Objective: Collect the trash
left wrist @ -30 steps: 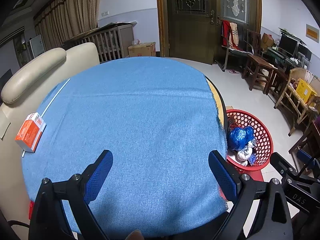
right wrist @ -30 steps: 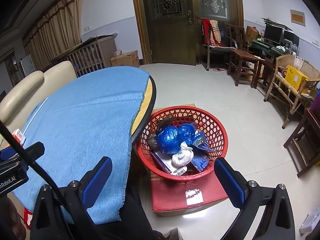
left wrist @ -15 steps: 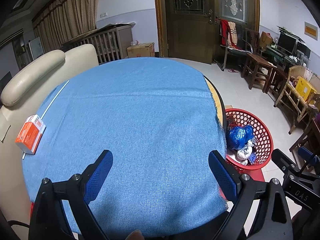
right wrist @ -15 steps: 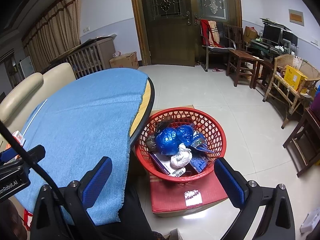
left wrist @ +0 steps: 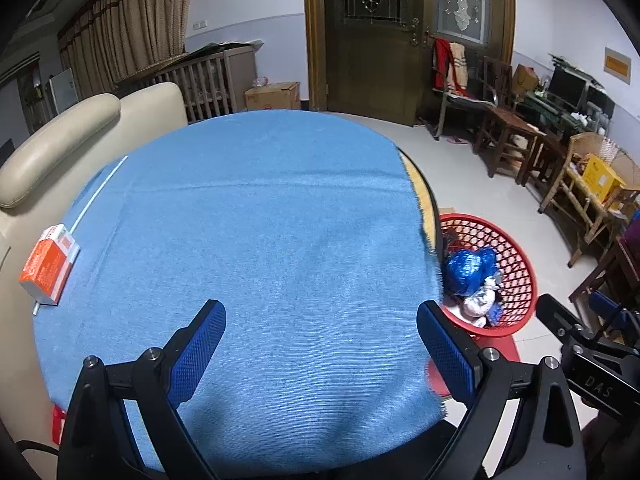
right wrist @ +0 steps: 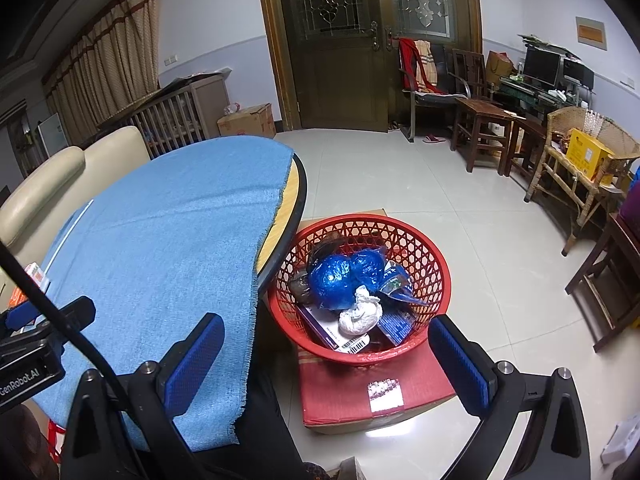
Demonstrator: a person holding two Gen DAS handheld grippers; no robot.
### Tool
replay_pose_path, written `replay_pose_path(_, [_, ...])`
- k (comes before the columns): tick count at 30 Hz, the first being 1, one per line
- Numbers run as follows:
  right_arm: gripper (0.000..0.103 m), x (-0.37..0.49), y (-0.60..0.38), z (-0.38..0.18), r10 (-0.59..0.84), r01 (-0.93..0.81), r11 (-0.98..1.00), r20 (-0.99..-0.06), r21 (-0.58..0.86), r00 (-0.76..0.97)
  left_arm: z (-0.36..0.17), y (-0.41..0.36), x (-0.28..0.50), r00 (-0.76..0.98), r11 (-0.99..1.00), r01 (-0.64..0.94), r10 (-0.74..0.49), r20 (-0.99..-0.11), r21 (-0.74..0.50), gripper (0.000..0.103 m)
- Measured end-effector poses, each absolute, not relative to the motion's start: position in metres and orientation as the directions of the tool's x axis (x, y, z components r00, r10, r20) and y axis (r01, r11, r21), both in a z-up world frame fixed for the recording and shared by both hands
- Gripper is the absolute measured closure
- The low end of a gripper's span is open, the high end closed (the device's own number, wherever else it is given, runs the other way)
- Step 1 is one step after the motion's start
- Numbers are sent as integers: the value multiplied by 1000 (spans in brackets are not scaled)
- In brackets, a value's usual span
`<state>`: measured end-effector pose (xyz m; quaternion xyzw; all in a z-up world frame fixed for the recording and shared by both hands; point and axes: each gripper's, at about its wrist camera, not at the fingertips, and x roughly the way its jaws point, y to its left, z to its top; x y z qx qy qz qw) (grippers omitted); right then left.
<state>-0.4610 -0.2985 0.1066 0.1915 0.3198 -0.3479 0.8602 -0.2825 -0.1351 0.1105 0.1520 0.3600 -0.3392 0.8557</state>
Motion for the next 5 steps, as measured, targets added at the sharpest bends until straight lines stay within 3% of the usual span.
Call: replay_pose_path(5, [0, -462, -298, 107, -476, 721, 684, -684, 107, 553, 112, -137, -290, 516, 708, 706, -482, -708, 32, 7])
